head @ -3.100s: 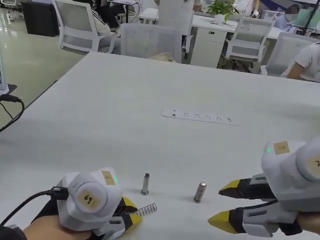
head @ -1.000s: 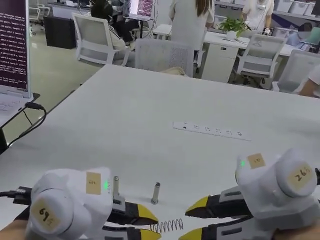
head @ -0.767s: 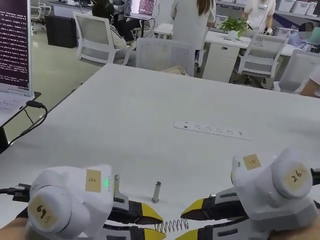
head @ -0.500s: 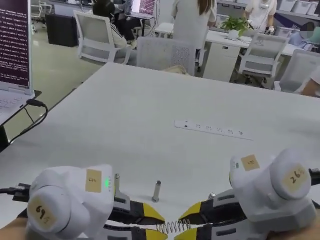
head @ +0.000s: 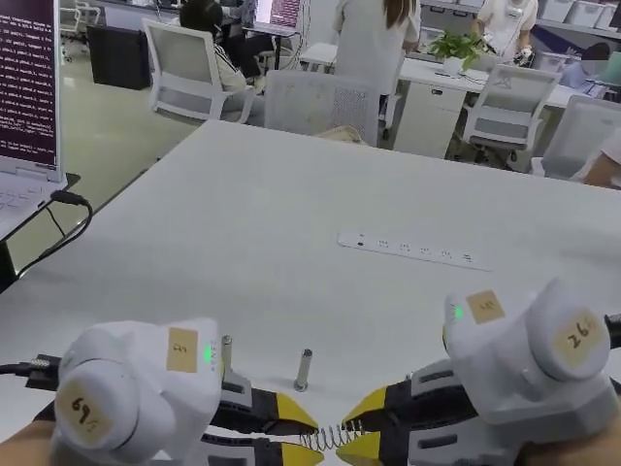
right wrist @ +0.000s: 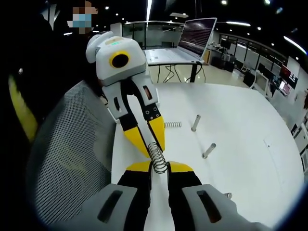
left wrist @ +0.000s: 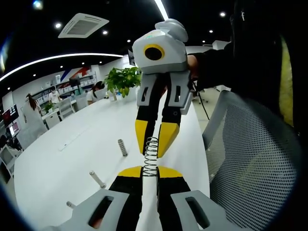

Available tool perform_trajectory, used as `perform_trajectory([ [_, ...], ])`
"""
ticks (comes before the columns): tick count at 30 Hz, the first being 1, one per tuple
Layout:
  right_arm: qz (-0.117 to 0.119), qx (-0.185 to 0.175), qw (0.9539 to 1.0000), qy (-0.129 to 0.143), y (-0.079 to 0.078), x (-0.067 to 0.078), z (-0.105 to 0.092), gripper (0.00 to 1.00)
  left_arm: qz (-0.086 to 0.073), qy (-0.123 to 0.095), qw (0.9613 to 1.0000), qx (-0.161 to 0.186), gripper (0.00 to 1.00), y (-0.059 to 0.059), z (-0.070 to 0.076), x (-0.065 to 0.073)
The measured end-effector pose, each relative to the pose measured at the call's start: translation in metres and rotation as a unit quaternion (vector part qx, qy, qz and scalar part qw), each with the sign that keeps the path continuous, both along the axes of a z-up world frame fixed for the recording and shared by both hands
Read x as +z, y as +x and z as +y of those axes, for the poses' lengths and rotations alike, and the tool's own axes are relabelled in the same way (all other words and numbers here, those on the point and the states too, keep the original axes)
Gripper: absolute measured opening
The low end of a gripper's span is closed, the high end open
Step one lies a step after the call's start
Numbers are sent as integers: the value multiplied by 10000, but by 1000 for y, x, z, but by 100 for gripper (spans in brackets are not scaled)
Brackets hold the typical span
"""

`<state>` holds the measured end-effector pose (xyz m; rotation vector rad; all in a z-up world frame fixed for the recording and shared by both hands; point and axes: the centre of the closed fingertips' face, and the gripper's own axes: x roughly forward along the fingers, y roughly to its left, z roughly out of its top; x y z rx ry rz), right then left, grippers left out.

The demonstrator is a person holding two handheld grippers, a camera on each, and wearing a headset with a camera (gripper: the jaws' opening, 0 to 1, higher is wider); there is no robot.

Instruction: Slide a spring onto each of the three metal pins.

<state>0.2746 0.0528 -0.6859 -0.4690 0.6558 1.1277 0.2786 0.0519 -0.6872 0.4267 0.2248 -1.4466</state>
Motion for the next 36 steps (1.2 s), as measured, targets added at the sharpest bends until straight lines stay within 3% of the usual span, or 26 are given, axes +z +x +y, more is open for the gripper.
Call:
perform_trajectory([
  [15,-136,377,9990,-190,-2,14,15,9,10,-37,10000,44,2,0,0,1],
  [30,-142,856,9937,-703,-1,10,21,9,161,-188,9996,138,2,1,1,5],
  [36,-128,1018,9909,-867,0,9,22,9,154,-232,9995,157,2,3,1,6],
])
